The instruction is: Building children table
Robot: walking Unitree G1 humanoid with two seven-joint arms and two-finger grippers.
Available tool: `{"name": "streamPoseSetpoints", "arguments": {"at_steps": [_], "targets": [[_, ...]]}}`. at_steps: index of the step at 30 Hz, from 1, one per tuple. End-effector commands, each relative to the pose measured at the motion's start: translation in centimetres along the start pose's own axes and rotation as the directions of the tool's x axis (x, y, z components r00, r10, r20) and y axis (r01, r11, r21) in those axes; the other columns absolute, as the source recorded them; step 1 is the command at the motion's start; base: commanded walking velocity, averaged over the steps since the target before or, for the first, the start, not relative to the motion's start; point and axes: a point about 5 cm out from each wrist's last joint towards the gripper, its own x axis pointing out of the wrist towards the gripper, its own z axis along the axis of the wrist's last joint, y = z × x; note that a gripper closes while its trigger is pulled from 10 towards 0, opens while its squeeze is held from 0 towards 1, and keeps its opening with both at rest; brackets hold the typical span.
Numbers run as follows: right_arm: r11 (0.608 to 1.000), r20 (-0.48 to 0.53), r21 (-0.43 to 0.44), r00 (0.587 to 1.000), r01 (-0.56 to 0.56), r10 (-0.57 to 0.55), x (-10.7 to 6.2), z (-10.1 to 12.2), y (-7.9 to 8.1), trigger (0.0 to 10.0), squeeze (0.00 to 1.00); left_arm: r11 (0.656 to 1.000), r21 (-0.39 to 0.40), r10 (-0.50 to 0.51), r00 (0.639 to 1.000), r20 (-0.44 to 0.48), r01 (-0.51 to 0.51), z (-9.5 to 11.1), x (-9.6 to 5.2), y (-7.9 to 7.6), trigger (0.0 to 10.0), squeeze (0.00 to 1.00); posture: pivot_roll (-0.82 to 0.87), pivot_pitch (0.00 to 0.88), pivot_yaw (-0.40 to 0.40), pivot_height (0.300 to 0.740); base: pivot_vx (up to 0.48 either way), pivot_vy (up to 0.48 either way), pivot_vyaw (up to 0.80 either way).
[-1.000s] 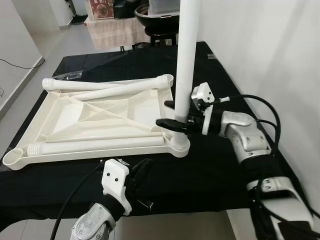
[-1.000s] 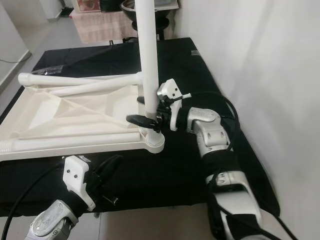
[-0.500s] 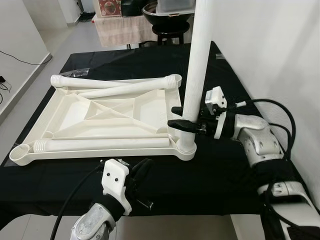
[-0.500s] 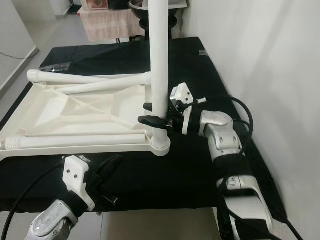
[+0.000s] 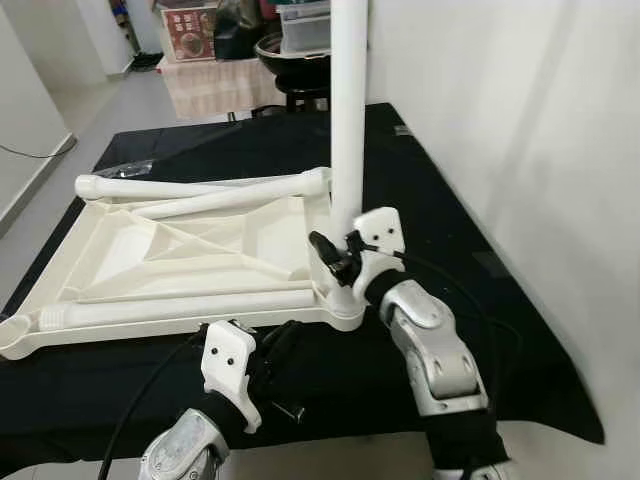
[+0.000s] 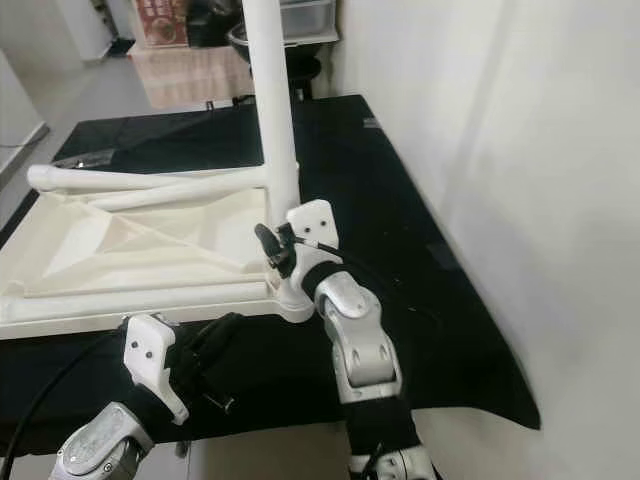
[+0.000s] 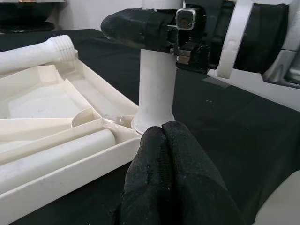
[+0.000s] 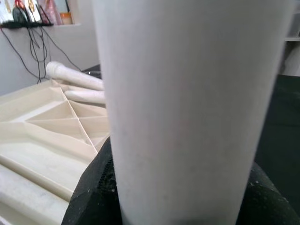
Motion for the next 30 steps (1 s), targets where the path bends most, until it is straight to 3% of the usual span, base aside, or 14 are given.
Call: {"name": "streamPoseSetpoints", "arguments": {"at_steps": [1, 2, 9, 10, 11, 13, 15, 16, 18, 19, 21, 22, 26, 30], "targets": [[1.0, -0.173, 0.031, 0.985, -0.004, 0.009, -0.5, -3.8, 0.1, 10.0, 0.0, 1.0, 0.002, 0.005, 1.0, -0.019, -0.005, -0.5, -0.1, 0.2, 10.0, 0.0, 0.01, 0.086, 0.026, 0.74, 0.0, 0.0, 0.0], [0.999, -0.157, 0.037, 0.987, -0.026, 0.031, -0.4, -3.4, -0.1, 10.0, 0.63, 1.0, 0.002, 0.009, 1.0, -0.017, -0.009, -0.5, -0.1, 0.2, 10.0, 0.0, 0.01, 0.083, 0.026, 0.74, 0.0, 0.0, 0.0], [0.999, -0.157, 0.037, 0.987, -0.026, 0.031, -0.4, -3.4, -0.1, 10.0, 0.63, 1.0, 0.002, 0.009, 1.0, -0.017, -0.009, -0.5, -0.1, 0.2, 10.0, 0.0, 0.01, 0.083, 0.026, 0.74, 0.0, 0.0, 0.0], [0.997, -0.135, 0.055, 0.99, -0.044, 0.051, -0.4, -2.6, -0.2, 10.0, 1.0, 1.0, 0.002, 0.011, 1.0, -0.016, -0.011, -0.5, -0.1, 0.2, 10.0, 0.0, 0.01, 0.083, 0.026, 0.74, 0.0, 0.0, 0.0], [0.908, 0.031, -0.009, 0.907, -0.419, 0.419, 0.3, 1.7, -2.1, 10.0, 0.0, 1.0, 0.001, 0.009, 1.0, -0.016, -0.009, -0.5, 0.0, 0.0, 10.0, 0.0, 0.02, 0.074, 0.023, 0.74, 0.0, 0.0, 0.0], [0.908, 0.031, -0.009, 0.907, -0.419, 0.419, 0.3, 1.7, -2.1, 10.0, 0.0, 1.0, 0.001, 0.009, 1.0, -0.016, -0.009, -0.5, 0.0, 0.0, 10.0, 0.0, 0.02, 0.074, 0.023, 0.74, 0.0, 0.0, 0.0], [0.787, 0.05, -0.078, 0.786, -0.612, 0.616, 0.2, 3.5, -3.3, 10.0, 0.0, 1.0, 0.002, 0.01, 1.0, -0.016, -0.01, -0.6, 0.0, 0.0, 10.0, 0.0, 0.03, 0.077, 0.021, 0.74, 0.0, 0.0, 0.0], [0.756, 0.037, -0.084, 0.756, -0.649, 0.654, 0.4, 3.5, -3.4, 10.0, 0.0, 1.0, 0.003, 0.011, 1.0, -0.016, -0.011, -0.6, 0.0, 0.0, 10.0, 0.0, 0.03, 0.08, 0.021, 0.74, 0.0, 0.0, 0.0], [0.756, 0.037, -0.084, 0.756, -0.649, 0.654, 0.4, 3.5, -3.4, 10.0, 0.0, 1.0, 0.003, 0.011, 1.0, -0.016, -0.011, -0.6, 0.0, 0.0, 10.0, 0.0, 0.03, 0.08, 0.021, 0.74, 0.0, 0.0, 0.0], [0.733, 0.029, -0.087, 0.734, -0.675, 0.679, 0.5, 3.6, -3.6, 10.0, 0.0, 1.0, 0.003, 0.012, 1.0, -0.016, -0.012, -0.5, -0.1, 0.0, 10.0, 0.0, 0.03, 0.08, 0.021, 0.74, 0.0, 0.0, 0.0], [0.724, 0.032, -0.076, 0.724, -0.686, 0.689, 0.8, 3.6, -3.7, 10.0, 0.0, 1.0, 0.003, 0.012, 1.0, -0.017, -0.012, -0.5, -0.1, 0.0, 10.0, 0.0, 0.03, 0.082, 0.021, 0.74, 0.0, 0.0, 0.0], [0.72, 0.032, -0.07, 0.72, -0.691, 0.693, 1.1, 3.7, -3.8, 0.0, 0.0, 1.0, 0.004, 0.012, 1.0, -0.018, -0.012, -0.6, -0.1, 0.0, 10.0, 0.0, 0.03, 0.083, 0.022, 0.74, 0.0, 0.0, 0.0], [0.695, 0.032, -0.044, 0.694, -0.718, 0.719, 1.3, 3.8, -3.9, 0.0, 0.0, 1.0, 0.004, 0.012, 1.0, -0.02, -0.012, -0.6, -0.1, -0.1, 10.0, 0.0, 0.04, 0.085, 0.02, 0.74, 0.0, 0.0, 0.0], [0.701, 0.017, -0.039, 0.701, -0.712, 0.713, 1.4, 3.5, -4.3, 0.0, 0.0, 1.0, 0.004, 0.012, 1.0, -0.02, -0.012, -0.6, -0.1, -0.1, 10.0, 0.0, 0.04, 0.088, 0.019, 0.74, 0.0, 0.0, 0.0]]}}
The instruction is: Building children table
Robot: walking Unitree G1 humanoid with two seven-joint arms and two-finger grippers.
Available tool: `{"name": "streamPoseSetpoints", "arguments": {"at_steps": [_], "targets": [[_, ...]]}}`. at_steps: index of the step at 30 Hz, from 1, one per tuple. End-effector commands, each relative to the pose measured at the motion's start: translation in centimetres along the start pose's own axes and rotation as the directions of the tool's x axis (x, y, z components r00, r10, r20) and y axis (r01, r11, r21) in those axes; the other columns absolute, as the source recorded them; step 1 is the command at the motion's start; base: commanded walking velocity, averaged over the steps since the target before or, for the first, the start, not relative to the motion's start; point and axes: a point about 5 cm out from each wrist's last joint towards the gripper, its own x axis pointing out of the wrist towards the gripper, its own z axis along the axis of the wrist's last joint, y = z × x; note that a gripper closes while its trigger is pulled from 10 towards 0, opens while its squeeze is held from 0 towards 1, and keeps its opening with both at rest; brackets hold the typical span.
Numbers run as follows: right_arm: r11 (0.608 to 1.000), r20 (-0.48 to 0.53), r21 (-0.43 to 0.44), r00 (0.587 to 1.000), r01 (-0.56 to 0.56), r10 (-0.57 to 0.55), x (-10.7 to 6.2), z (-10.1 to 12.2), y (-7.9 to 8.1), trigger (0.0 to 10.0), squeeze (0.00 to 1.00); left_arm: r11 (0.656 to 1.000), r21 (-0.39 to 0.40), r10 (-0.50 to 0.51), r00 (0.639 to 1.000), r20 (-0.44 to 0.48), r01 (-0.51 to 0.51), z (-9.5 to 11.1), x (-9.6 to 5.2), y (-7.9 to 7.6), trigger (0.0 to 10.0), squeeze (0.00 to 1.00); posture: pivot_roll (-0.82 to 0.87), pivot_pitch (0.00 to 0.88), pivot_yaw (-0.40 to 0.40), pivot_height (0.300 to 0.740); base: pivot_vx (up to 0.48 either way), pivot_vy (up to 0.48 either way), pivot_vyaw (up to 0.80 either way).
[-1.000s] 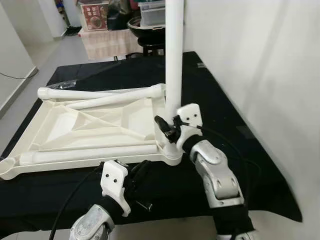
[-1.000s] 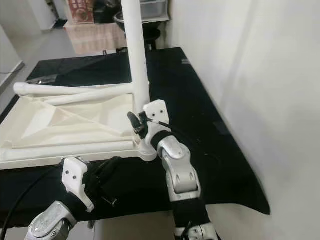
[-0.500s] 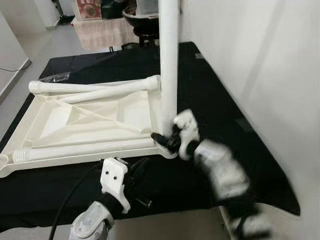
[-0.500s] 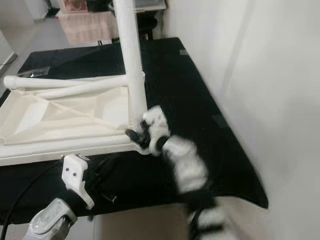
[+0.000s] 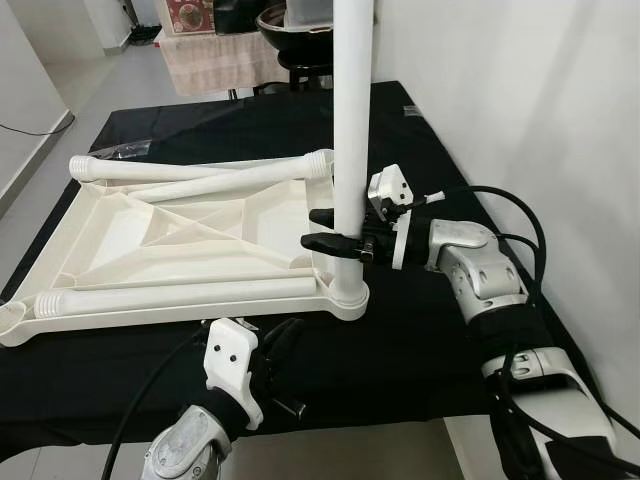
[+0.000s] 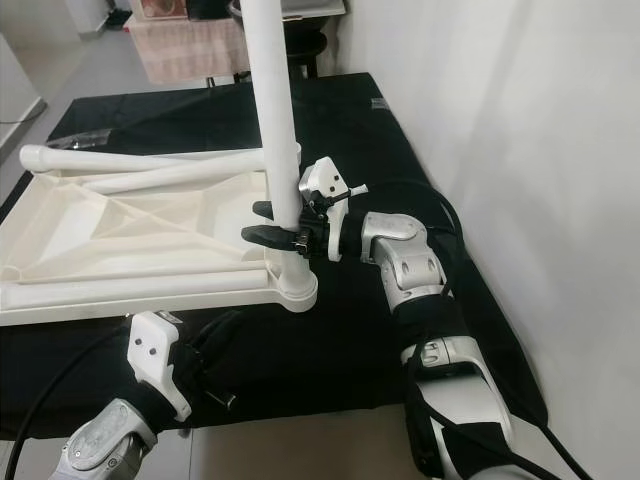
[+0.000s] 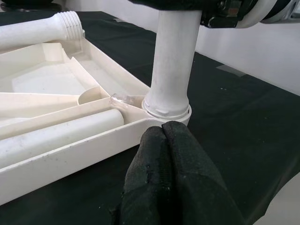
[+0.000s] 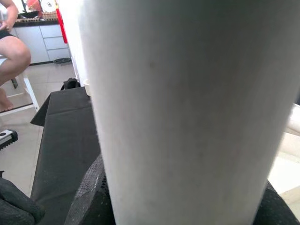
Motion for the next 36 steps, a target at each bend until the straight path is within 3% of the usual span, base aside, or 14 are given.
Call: {"name": "streamPoseSetpoints", "arguments": {"at_steps": [1, 5, 8, 12, 13, 14, 16, 17, 29, 30, 31, 33, 34, 36], "targets": [[0.999, -0.004, 0.011, 0.999, -0.052, 0.053, 0.4, -0.1, 0.1, 0.0, 0.0, 1.0, 0.011, 0.01, 1.0, -0.006, -0.01, -0.1, -0.1, 0.0, 10.0, 0.0, 0.03, 0.088, 0.018, 0.74, 0.0, 0.0, 0.0], [1.0, -0.017, -0.015, 1.0, -0.013, 0.013, -1.0, -0.6, -0.4, 0.0, 0.0, 1.0, 0.01, 0.012, 1.0, -0.002, -0.012, -0.1, -0.1, 0.0, 10.0, 0.0, 0.02, 0.093, 0.016, 0.74, 0.0, 0.0, 0.0], [0.988, -0.041, -0.043, 0.988, 0.146, -0.147, -2.6, -1.7, -0.6, 0.0, 0.0, 1.0, 0.008, 0.013, 1.0, 0.001, -0.013, 0.0, -0.1, 0.1, 10.0, 0.0, 0.02, 0.103, 0.013, 0.74, 0.0, 0.0, 0.0], [0.973, -0.042, -0.022, 0.973, 0.228, -0.229, -3.0, -2.2, -0.5, 0.0, 0.0, 1.0, 0.008, 0.014, 1.0, 0.002, -0.014, 0.0, -0.1, 0.1, 10.0, 0.0, 0.01, 0.104, 0.013, 0.74, 0.0, 0.0, 0.0], [0.918, -0.052, 0.01, 0.917, 0.396, -0.395, -2.8, -3.3, 0.1, 0.0, 0.0, 1.0, 0.008, 0.014, 1.0, 0.003, -0.014, 0.1, -0.2, 0.1, 10.0, 0.0, 0.01, 0.106, 0.012, 0.74, 0.0, 0.0, 0.0], [0.918, -0.052, 0.01, 0.917, 0.396, -0.395, -2.8, -3.3, 0.1, 0.0, 0.0, 1.0, 0.008, 0.014, 1.0, 0.003, -0.014, 0.1, -0.2, 0.1, 10.0, 0.0, 0.01, 0.106, 0.012, 0.74, 0.0, 0.0, 0.0], [0.725, -0.166, 0.092, 0.728, 0.683, -0.665, -1.2, -6.9, 4.6, 0.0, 0.0, 1.0, 0.009, 0.014, 1.0, 0.003, -0.014, 0.2, -0.3, 0.4, 10.0, 0.0, 0.0, 0.114, 0.043, 0.74, 0.0, 0.0, 0.0], [0.68, -0.195, 0.093, 0.683, 0.727, -0.704, -0.7, -7.4, 6.0, 0.0, 0.0, 1.0, 0.01, 0.015, 1.0, 0.002, -0.015, 0.2, -0.3, 0.5, 10.0, 0.0, 0.0, 0.114, 0.043, 0.74, 0.0, 0.0, 0.0], [0.694, -0.145, 0.059, 0.694, 0.718, -0.706, 1.2, -6.3, 5.0, 0.0, 0.0, 1.0, 0.01, 0.022, 1.0, 0.005, -0.022, 0.1, 0.0, 0.8, 10.0, 0.0, 0.0, 0.097, 0.03, 0.74, 0.0, 0.0, 0.0], [0.719, -0.13, 0.089, 0.724, 0.689, -0.678, 1.6, -5.9, 5.0, 10.0, 0.0, 1.0, 0.009, 0.021, 1.0, 0.005, -0.022, 0.1, 0.1, 0.8, 10.0, 0.0, 0.0, 0.095, 0.03, 0.74, 0.0, 0.0, 0.0], [0.724, -0.115, 0.088, 0.729, 0.684, -0.675, 1.7, -5.5, 5.0, 10.0, 0.13, 1.0, 0.008, 0.018, 1.0, 0.004, -0.018, 0.1, 0.1, 0.7, 10.0, 0.0, 0.0, 0.095, 0.03, 0.74, 0.0, 0.0, 0.0], [0.725, -0.106, 0.085, 0.73, 0.683, -0.675, 1.7, -5.2, 5.1, 10.0, 0.13, 1.0, 0.008, 0.016, 1.0, 0.004, -0.016, 0.1, 0.1, 0.7, 10.0, 0.0, 0.0, 0.095, 0.03, 0.74, 0.0, 0.0, 0.0], [0.723, -0.101, 0.081, 0.727, 0.686, -0.679, 1.7, -5.0, 5.1, 10.0, 1.0, 1.0, 0.008, 0.015, 1.0, 0.004, -0.015, 0.1, 0.1, 0.7, 10.0, 0.0, 0.0, 0.095, 0.03, 0.74, 0.0, 0.0, 0.0], [0.823, -0.005, 0.117, 0.829, 0.555, -0.559, 1.8, -3.2, 4.4, 10.0, 1.0, 1.0, 0.006, 0.012, 1.0, 0.003, -0.012, 0.1, 0.1, 0.6, 10.0, 0.0, 0.01, 0.085, 0.032, 0.74, 0.0, 0.0, 0.0]]}}
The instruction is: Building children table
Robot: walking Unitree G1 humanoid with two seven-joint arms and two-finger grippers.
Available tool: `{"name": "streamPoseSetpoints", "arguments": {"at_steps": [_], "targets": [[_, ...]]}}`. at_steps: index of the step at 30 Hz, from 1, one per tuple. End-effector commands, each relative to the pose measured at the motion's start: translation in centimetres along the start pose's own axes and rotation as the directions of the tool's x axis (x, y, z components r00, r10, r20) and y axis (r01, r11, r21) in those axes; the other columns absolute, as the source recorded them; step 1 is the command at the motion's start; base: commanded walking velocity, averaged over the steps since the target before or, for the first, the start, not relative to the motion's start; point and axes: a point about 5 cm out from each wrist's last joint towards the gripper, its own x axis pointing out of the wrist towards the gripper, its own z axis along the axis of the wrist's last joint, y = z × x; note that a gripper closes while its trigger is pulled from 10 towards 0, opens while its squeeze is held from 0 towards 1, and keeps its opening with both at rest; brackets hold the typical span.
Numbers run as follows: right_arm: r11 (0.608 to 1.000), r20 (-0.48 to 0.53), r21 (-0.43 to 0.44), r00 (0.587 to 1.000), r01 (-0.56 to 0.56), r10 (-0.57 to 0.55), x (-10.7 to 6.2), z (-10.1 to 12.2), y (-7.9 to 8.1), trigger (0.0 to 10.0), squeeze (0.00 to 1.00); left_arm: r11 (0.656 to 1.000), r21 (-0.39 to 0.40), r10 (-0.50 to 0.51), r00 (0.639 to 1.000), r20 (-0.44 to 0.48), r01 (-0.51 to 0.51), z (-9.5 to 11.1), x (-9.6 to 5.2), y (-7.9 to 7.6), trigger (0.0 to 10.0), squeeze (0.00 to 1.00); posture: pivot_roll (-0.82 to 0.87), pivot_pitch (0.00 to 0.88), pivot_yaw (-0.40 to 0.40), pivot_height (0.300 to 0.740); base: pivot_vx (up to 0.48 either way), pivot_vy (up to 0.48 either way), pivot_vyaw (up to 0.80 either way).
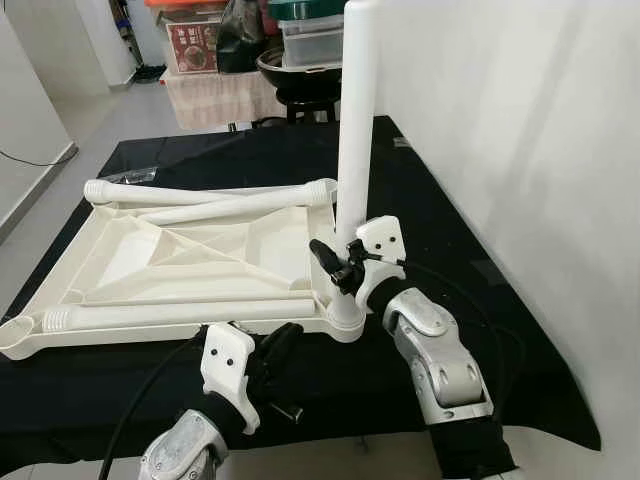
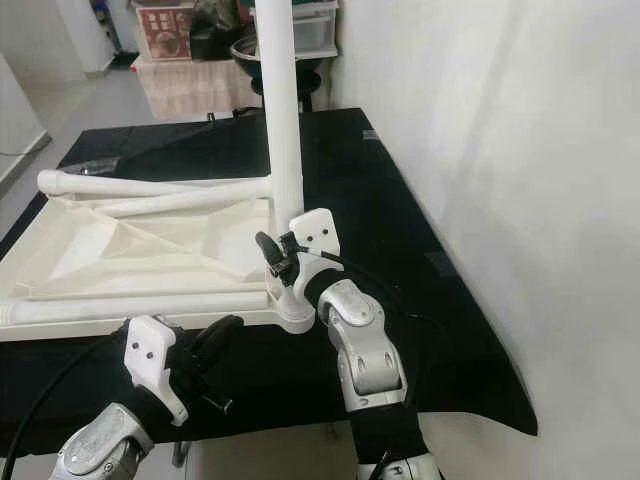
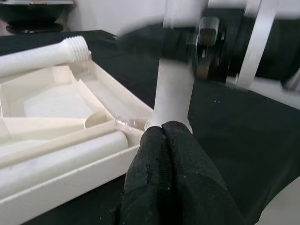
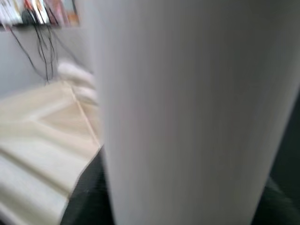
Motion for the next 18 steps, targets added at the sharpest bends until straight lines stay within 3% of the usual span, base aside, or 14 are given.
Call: {"name": "streamPoseSetpoints", "arguments": {"at_steps": [1, 3, 5, 6, 8, 10, 11, 12, 17, 18], "targets": [[0.99, 0.022, 0.047, 0.991, -0.13, 0.129, 0.2, 0.4, -0.4, 10.0, 1.0, 1.0, -0.005, 0.005, 1.0, -0.013, -0.005, -0.3, -0.1, 0.1, 10.0, 0.0, 0.01, 0.085, 0.032, 0.74, 0.0, 0.0, 0.0], [0.951, 0.074, 0.055, 0.951, -0.306, 0.301, 0.4, 1.6, -0.8, 10.0, 1.0, 1.0, -0.004, 0.005, 1.0, -0.014, -0.005, -0.4, -0.1, 0.1, 10.0, 0.0, 0.01, 0.085, 0.032, 0.74, 0.0, 0.0, 0.0], [0.951, 0.074, 0.055, 0.951, -0.306, 0.301, 0.4, 1.6, -0.8, 10.0, 1.0, 1.0, -0.004, 0.005, 1.0, -0.014, -0.005, -0.4, -0.1, 0.1, 10.0, 0.0, 0.01, 0.085, 0.032, 0.74, 0.0, 0.0, 0.0], [0.909, 0.064, 0.003, 0.908, -0.416, 0.415, 0.3, 1.8, -1.3, 10.0, 0.0, 1.0, -0.003, 0.005, 1.0, -0.014, -0.006, -0.4, -0.1, 0.1, 10.0, 0.0, 0.03, 0.081, 0.024, 0.74, 0.0, 0.0, 0.0], [0.909, 0.064, 0.003, 0.908, -0.416, 0.415, 0.3, 1.8, -1.3, 10.0, 0.0, 1.0, -0.003, 0.005, 1.0, -0.014, -0.006, -0.4, -0.1, 0.1, 10.0, 0.0, 0.03, 0.081, 0.024, 0.74, 0.0, 0.0, 0.0], [0.818, 0.002, -0.07, 0.82, -0.571, 0.573, 0.3, 1.8, -1.9, 10.0, 0.0, 1.0, 0.0, 0.01, 1.0, -0.014, -0.01, -0.4, -0.1, 0.0, 10.0, 0.0, 0.04, 0.082, 0.018, 0.74, 0.0, 0.0, 0.0], [0.818, 0.002, -0.07, 0.82, -0.571, 0.573, 0.3, 1.8, -1.9, 10.0, 0.0, 1.0, 0.0, 0.01, 1.0, -0.014, -0.01, -0.4, -0.1, 0.0, 10.0, 0.0, 0.04, 0.082, 0.018, 0.74, 0.0, 0.0, 0.0], [0.779, -0.033, -0.086, 0.784, -0.621, 0.62, 0.4, 1.8, -2.4, 10.0, 0.0, 1.0, 0.001, 0.012, 1.0, -0.015, -0.012, -0.4, -0.2, 0.0, 10.0, 0.0, 0.04, 0.081, 0.016, 0.74, 0.0, 0.0, 0.0], [0.754, -0.064, -0.077, 0.758, -0.652, 0.649, 1.0, 2.0, -3.1, 10.0, 0.0, 1.0, 0.002, 0.013, 1.0, -0.017, -0.013, -0.5, -0.3, -0.2, 10.0, 0.0, 0.05, 0.084, 0.014, 0.74, 0.0, 0.0, 0.0], [0.758, -0.07, -0.065, 0.761, -0.649, 0.645, 1.5, 2.1, -3.7, 9.1, 0.0, 1.0, 0.001, 0.012, 1.0, -0.02, -0.012, -0.5, -0.4, -0.3, 10.0, 0.0, 0.05, 0.085, 0.014, 0.74, 0.0, 0.0, 0.0]]}}
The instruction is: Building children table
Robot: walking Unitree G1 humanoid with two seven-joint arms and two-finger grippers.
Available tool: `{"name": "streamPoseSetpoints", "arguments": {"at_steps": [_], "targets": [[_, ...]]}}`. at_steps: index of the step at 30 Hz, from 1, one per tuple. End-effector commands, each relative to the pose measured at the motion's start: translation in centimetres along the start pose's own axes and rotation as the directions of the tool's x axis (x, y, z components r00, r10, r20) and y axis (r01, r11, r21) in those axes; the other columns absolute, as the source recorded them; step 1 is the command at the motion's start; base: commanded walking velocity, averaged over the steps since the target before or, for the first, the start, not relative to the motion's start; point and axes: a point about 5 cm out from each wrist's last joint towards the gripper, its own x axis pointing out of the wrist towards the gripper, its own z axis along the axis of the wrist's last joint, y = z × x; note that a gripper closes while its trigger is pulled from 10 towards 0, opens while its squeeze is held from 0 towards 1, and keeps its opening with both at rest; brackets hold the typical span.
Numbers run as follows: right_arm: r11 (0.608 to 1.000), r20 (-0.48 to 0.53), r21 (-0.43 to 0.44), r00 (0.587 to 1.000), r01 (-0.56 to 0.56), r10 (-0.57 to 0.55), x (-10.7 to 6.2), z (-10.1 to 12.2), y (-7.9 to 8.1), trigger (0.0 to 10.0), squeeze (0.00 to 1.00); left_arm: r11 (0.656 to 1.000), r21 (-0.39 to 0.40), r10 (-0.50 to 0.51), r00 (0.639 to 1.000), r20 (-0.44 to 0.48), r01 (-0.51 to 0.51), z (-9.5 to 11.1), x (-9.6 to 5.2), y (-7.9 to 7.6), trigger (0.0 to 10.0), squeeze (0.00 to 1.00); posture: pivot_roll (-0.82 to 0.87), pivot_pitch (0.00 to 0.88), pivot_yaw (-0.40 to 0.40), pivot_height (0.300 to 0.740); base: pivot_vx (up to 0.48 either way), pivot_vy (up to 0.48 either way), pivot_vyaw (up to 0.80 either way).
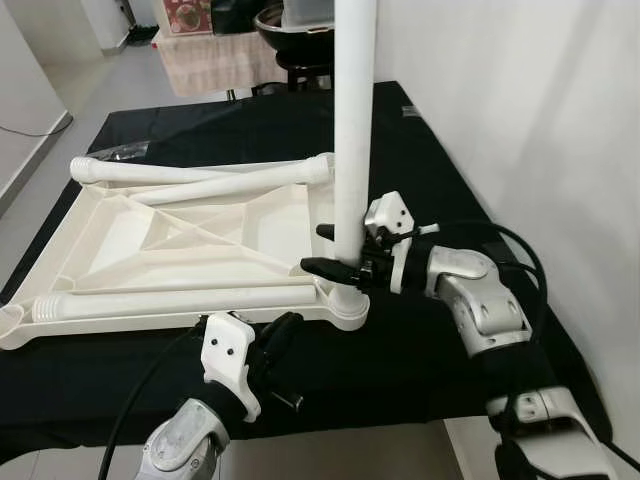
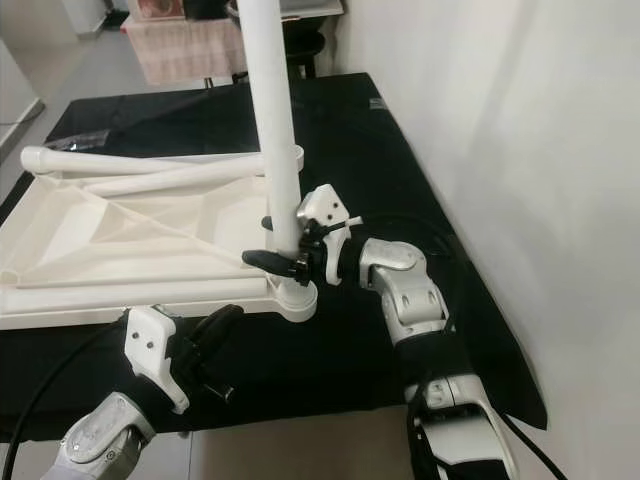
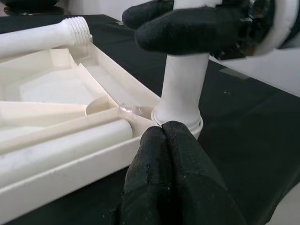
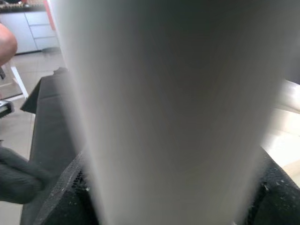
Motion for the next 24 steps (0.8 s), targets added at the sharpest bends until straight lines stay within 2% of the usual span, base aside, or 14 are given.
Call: {"name": "streamPoseSetpoints", "arguments": {"at_steps": [1, 2, 3, 12, 15, 17, 18, 19, 20, 21, 22, 23, 24], "targets": [[0.999, -0.002, 0.004, 1.0, -0.031, 0.031, 0.7, -0.1, 0.1, 9.1, 0.0, 1.0, 0.009, 0.006, 1.0, -0.009, -0.006, -0.2, -0.2, -0.1, 10.0, 0.0, 0.05, 0.085, 0.014, 0.74, 0.0, 0.0, 0.0], [0.999, -0.002, 0.004, 1.0, -0.031, 0.031, 0.7, -0.1, 0.1, 9.1, 0.0, 1.0, 0.009, 0.006, 1.0, -0.009, -0.006, -0.2, -0.2, -0.1, 10.0, 0.0, 0.05, 0.085, 0.014, 0.74, 0.0, 0.0, 0.0], [0.999, 0.006, 0.018, 1.0, -0.031, 0.031, 0.6, 0.0, -0.2, 0.0, 0.0, 1.0, 0.009, 0.006, 1.0, -0.01, -0.005, -0.2, -0.2, -0.2, 10.0, 0.0, 0.05, 0.086, 0.014, 0.74, 0.0, 0.0, 0.0], [0.996, 0.026, 0.047, 0.997, -0.076, 0.075, -0.2, 0.2, -1.1, 0.0, 0.0, 1.0, 0.005, 0.004, 1.0, -0.013, -0.004, -0.3, -0.3, -0.3, 10.0, 0.0, 0.05, 0.089, 0.013, 0.74, 0.0, 0.0, 0.0], [0.998, 0.024, 0.046, 0.998, -0.052, 0.051, -1.0, -0.5, -1.1, 0.0, 0.0, 1.0, 0.002, 0.004, 1.0, -0.011, -0.004, -0.2, -0.3, -0.4, 10.0, 0.0, 0.05, 0.092, 0.013, 0.74, 0.0, 0.0, 0.0], [0.999, -0.005, 0.029, 1.0, 0.017, -0.017, -1.4, -1.5, -1.1, 0.0, 0.0, 1.0, 0.001, 0.005, 1.0, -0.011, -0.005, -0.2, -0.3, -0.4, 10.0, 0.0, 0.05, 0.094, 0.011, 0.74, 0.0, 0.0, 0.0], [0.982, -0.041, 0.078, 0.985, 0.171, -0.168, -1.1, -2.9, -0.7, 0.0, 0.0, 1.0, 0.001, 0.006, 1.0, -0.01, -0.006, -0.2, -0.3, -0.4, 10.0, 0.0, 0.03, 0.1, 0.002, 0.74, 0.0, 0.0, 0.0], [0.91, -0.071, 0.111, 0.916, 0.4, -0.394, -0.9, -4.3, -0.3, 0.0, 0.0, 1.0, 0.001, 0.007, 1.0, -0.01, -0.007, -0.2, -0.4, -0.3, 10.0, 0.0, 0.03, 0.101, -0.004, 0.74, 0.0, 0.0, 0.0], [0.91, -0.071, 0.111, 0.916, 0.4, -0.394, -0.9, -4.3, -0.3, 0.0, 0.0, 1.0, 0.001, 0.007, 1.0, -0.01, -0.007, -0.2, -0.4, -0.3, 10.0, 0.0, 0.03, 0.101, -0.004, 0.74, 0.0, 0.0, 0.0], [0.737, -0.135, 0.175, 0.757, 0.653, -0.639, -1.1, -5.9, 0.9, 0.0, 0.0, 1.0, 0.001, 0.007, 1.0, -0.009, -0.007, -0.2, -0.5, -0.3, 10.0, 0.0, 0.02, 0.1, -0.004, 0.74, 0.0, 0.0, 0.0], [0.737, -0.135, 0.175, 0.757, 0.653, -0.639, -1.1, -5.9, 0.9, 0.0, 0.0, 1.0, 0.001, 0.007, 1.0, -0.009, -0.007, -0.2, -0.5, -0.3, 10.0, 0.0, 0.02, 0.1, -0.004, 0.74, 0.0, 0.0, 0.0], [0.67, -0.184, 0.168, 0.691, 0.723, -0.699, -1.2, -6.9, 3.4, 0.0, 0.0, 1.0, 0.0, 0.007, 1.0, -0.008, -0.007, -0.1, -0.4, -0.2, 10.0, 0.0, 0.03, 0.11, 0.012, 0.74, 0.0, 0.0, 0.0], [0.67, -0.184, 0.168, 0.691, 0.723, -0.699, -1.2, -6.9, 3.4, 0.0, 0.0, 1.0, 0.0, 0.007, 1.0, -0.008, -0.007, -0.1, -0.4, -0.2, 10.0, 0.0, 0.03, 0.11, 0.012, 0.74, 0.0, 0.0, 0.0]]}}
